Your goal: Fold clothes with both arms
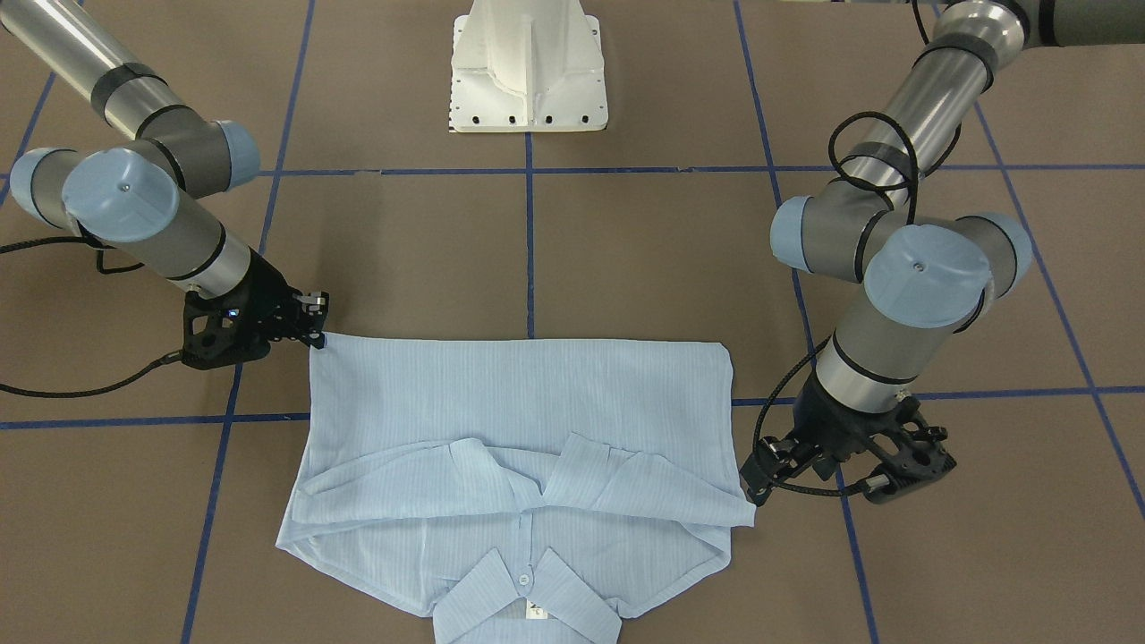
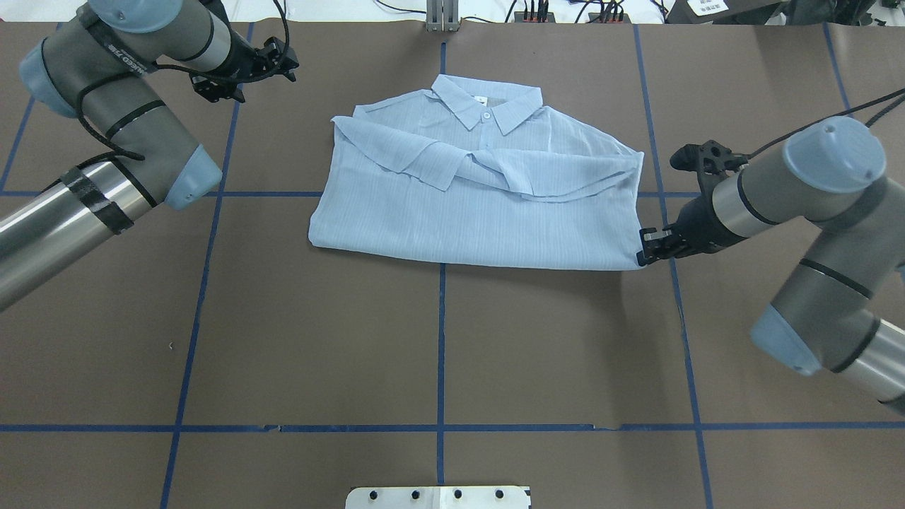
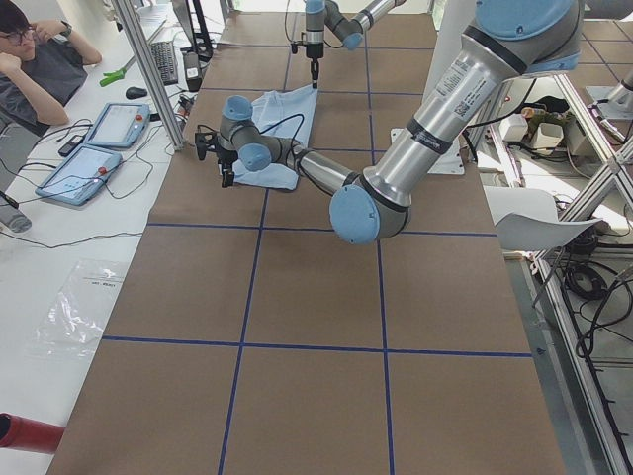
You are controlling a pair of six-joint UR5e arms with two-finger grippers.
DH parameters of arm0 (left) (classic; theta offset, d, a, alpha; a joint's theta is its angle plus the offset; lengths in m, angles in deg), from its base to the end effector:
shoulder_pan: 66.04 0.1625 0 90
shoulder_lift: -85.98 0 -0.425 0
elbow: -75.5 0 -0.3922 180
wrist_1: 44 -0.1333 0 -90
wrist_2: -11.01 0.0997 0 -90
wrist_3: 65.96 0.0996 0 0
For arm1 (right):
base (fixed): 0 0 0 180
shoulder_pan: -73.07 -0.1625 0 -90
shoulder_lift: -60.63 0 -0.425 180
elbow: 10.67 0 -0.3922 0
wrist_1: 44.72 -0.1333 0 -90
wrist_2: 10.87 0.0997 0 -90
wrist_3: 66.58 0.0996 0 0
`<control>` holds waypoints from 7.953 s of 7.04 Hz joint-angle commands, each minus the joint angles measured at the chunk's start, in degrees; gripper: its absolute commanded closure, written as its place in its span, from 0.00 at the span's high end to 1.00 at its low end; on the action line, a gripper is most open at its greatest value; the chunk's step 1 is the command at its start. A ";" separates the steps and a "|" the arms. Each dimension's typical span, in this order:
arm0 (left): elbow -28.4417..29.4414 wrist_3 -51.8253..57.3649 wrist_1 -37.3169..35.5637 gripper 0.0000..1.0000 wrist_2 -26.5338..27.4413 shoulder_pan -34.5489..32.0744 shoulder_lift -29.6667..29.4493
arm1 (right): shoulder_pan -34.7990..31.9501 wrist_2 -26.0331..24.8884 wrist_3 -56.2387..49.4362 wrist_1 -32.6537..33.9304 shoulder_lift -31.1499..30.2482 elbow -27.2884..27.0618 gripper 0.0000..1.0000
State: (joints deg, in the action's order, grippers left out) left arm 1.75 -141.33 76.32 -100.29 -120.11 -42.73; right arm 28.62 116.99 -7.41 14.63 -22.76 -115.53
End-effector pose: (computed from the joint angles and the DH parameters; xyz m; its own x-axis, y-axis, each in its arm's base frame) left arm 0.3688 -0.6744 0.3210 0.4911 -0.2767 -0.8260 0.4761 0.8793 -0.0115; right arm -0.3329 -0.4277 0.4107 0.4825 -0.0935 0.8709 0.0468 0.9956 0.0809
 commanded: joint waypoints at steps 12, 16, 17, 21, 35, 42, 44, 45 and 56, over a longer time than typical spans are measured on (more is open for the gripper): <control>-16.33 -17.06 -7.99 0.98 0.73 18.45 1.98 | 5.65 0.64 -0.02 -9.77 -17.25 -22.67 1.00; -14.67 -20.96 -8.96 0.94 5.12 28.41 1.35 | 1.22 0.64 -0.02 -9.77 -17.07 -22.58 1.00; -14.14 -21.04 -8.96 0.92 5.39 28.50 1.27 | 1.13 0.56 -0.02 -9.77 -17.07 -22.58 1.00; -14.05 -20.61 -8.96 0.24 5.39 28.50 1.53 | 0.95 0.64 -0.02 -9.77 -17.07 -22.58 1.00; 20.10 -5.49 7.76 0.00 14.32 11.54 -16.13 | 0.34 0.56 0.07 -9.77 -16.72 -22.05 1.00; 13.10 2.40 8.47 1.00 4.83 4.08 -10.04 | 1.12 -2.50 0.07 -8.28 -5.33 -12.93 1.00; -2.37 7.85 -0.58 1.00 3.10 3.01 -1.15 | 4.97 -8.02 -0.02 -0.50 1.61 -10.98 1.00; -8.97 7.96 -2.96 1.00 2.84 3.01 2.90 | 9.43 -14.23 -0.10 4.33 5.13 -10.72 1.00; -23.72 7.17 -8.96 1.00 -1.64 3.89 11.81 | 33.82 -45.67 -3.52 32.41 21.42 -1.14 1.00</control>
State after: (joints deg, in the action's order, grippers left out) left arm -22.07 -134.16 67.35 -101.84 -116.24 -30.92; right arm 62.11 71.39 -9.99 46.58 -1.42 -117.18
